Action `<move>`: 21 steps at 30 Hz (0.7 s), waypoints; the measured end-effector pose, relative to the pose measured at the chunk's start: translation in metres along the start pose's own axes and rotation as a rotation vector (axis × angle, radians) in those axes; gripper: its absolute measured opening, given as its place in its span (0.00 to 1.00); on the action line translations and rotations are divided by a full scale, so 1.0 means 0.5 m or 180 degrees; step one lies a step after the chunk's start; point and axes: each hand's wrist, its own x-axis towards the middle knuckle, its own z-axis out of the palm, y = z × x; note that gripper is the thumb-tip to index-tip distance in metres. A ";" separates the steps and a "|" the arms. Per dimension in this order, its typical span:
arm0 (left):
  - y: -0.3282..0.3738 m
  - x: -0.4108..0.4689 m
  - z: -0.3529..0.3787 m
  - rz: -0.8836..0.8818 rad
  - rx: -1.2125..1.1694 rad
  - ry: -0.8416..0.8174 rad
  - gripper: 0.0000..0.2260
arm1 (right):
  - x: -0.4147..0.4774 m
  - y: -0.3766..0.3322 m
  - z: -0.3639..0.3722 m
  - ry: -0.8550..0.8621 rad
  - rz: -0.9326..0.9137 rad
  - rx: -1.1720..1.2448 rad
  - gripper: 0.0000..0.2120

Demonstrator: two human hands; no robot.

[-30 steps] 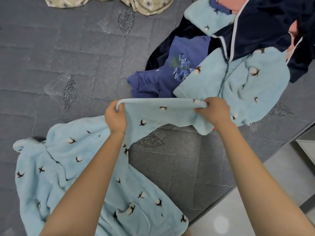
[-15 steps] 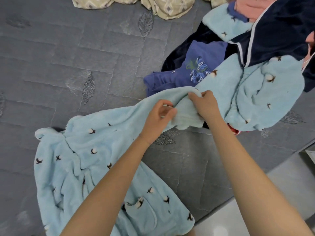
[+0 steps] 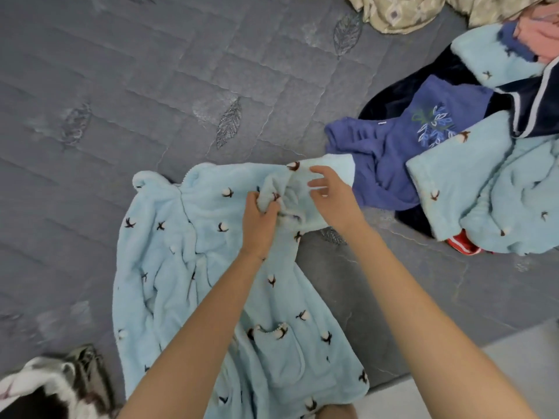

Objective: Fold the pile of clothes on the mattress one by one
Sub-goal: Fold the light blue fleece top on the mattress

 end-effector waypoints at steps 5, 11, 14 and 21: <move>-0.086 0.007 -0.180 -0.0130 -0.0214 0.0515 0.08 | -0.011 0.025 0.116 -0.0183 -0.0422 -0.1164 0.25; -0.183 0.015 -0.330 -0.0002 -0.0323 0.1135 0.06 | -0.038 0.047 0.251 -0.0370 -0.0372 -0.1861 0.29; -0.209 0.028 -0.379 0.0104 -0.0212 0.1457 0.04 | -0.048 0.052 0.297 -0.0425 -0.0398 -0.1930 0.29; -0.252 0.051 -0.438 -0.0034 -0.0067 0.1781 0.07 | -0.066 0.068 0.361 -0.0370 -0.0728 -0.1943 0.28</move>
